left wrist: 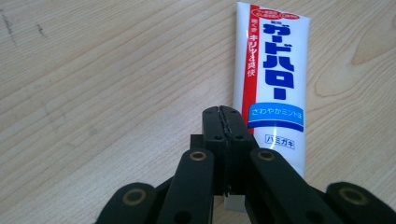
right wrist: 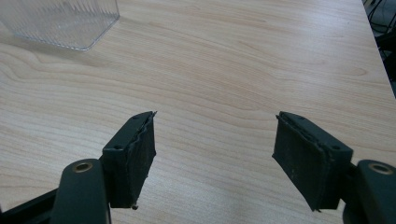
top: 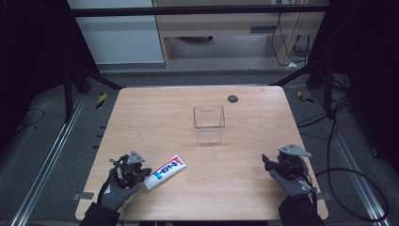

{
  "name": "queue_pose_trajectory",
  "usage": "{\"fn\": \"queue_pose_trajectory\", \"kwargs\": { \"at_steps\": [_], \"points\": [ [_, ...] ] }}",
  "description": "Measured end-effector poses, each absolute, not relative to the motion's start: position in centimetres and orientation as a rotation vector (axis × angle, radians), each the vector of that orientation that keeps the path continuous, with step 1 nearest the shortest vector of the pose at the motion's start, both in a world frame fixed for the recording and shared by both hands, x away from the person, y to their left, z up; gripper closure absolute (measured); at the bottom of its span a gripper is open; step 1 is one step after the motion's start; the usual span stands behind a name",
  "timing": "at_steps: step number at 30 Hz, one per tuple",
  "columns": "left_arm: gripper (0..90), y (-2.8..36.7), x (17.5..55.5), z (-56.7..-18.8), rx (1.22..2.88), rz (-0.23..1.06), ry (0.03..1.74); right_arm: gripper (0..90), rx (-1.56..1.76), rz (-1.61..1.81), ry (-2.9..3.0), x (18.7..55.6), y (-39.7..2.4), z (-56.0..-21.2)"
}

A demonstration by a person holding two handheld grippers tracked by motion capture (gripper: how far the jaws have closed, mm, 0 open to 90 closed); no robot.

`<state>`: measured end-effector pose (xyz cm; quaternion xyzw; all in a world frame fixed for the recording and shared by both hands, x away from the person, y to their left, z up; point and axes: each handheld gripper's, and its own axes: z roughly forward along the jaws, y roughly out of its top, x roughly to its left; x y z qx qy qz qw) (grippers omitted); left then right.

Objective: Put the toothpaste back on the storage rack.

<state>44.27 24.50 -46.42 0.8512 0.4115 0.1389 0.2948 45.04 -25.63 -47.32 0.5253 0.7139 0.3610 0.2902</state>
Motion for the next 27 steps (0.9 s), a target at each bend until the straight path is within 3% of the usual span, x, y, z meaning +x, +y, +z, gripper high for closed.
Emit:
{"fn": "queue_pose_trajectory", "kwargs": {
  "at_steps": [4, 10, 17, 27],
  "points": [
    [88.4, 24.6, 44.3, -46.3, 2.253, 0.376, 1.108, 29.1, 1.397, 0.963, 1.902, 45.1, -25.7, -47.3],
    [79.8, 25.7, 44.8, -44.9, 2.188, 0.408, 1.129, 28.9, 1.406, 0.968, 1.9, 45.1, -25.8, -47.3],
    [62.0, 25.0, 45.4, -42.8, 2.199, 0.414, 1.066, 28.8, 1.411, 0.969, 1.89, 45.1, -26.1, -47.3],
    [49.4, 23.1, 46.5, -41.9, 2.269, 0.386, 1.025, 28.6, 1.415, 0.967, 1.886, 45.1, -26.1, -47.2]
  ]
}}
